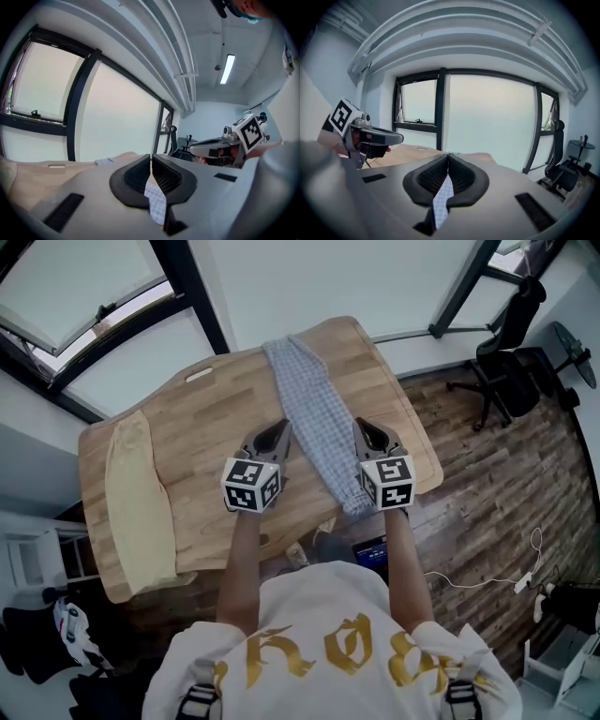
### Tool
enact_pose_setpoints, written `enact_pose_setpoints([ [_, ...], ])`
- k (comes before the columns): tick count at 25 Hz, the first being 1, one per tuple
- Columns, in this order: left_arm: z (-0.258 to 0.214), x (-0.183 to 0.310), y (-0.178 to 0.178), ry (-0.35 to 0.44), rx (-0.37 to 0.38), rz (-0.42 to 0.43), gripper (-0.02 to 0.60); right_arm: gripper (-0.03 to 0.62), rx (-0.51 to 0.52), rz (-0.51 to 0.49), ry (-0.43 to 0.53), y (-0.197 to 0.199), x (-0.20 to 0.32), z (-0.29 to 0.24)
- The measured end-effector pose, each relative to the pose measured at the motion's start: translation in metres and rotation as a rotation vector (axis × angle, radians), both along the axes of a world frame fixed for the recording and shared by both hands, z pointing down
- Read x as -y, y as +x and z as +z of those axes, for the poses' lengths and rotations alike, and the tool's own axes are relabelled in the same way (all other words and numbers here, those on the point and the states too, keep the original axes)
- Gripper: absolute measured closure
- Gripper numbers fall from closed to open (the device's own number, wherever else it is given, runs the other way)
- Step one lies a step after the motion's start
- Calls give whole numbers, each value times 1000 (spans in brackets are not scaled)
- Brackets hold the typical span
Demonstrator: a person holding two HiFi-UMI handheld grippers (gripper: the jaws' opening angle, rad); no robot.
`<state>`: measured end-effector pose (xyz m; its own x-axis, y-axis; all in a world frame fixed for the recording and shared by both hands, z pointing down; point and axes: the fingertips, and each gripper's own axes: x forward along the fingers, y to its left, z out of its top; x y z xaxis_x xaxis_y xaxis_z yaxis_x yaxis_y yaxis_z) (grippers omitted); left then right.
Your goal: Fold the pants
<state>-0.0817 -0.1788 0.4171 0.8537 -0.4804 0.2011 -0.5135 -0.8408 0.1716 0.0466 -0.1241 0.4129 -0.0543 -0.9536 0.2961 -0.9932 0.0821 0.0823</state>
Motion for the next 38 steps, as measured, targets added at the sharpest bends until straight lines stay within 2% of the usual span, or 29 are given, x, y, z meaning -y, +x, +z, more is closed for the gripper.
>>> enact_pose_setpoints([
  [3,3,-25,5,11,16,-26,538,571,46,-36,-9,3,-28,9],
  [6,9,-48,11,13,17,-61,538,571,165,-85,9,11,-47,13],
  [10,25,-73,23,-35,-4,-160,538,571,278,-49,18,55,-70,24],
  [12,32,-85,29,-56,-4,-220,538,571,327,-65,3,73,-82,31],
  [17,50,-127,43,-60,34,-348,538,571,360,-193,-66,99,-116,54],
  [20,79,-148,48,-125,69,-406,538,571,361,-216,-144,112,-132,81],
  [25,141,-181,56,-272,145,-388,538,569,367,-224,-255,114,-153,121],
  [28,181,-192,61,-301,250,-342,534,562,398,-219,-301,112,-158,142],
  [29,194,-197,63,-303,285,-314,516,556,401,-223,-314,109,-160,148],
  [31,216,-204,68,-319,323,-265,353,547,392,-232,-335,106,-165,159],
  [35,249,-209,79,-348,379,-194,347,546,388,-224,-365,104,-169,181],
  [38,263,-207,89,-367,392,-158,347,546,373,-222,-383,100,-173,195],
])
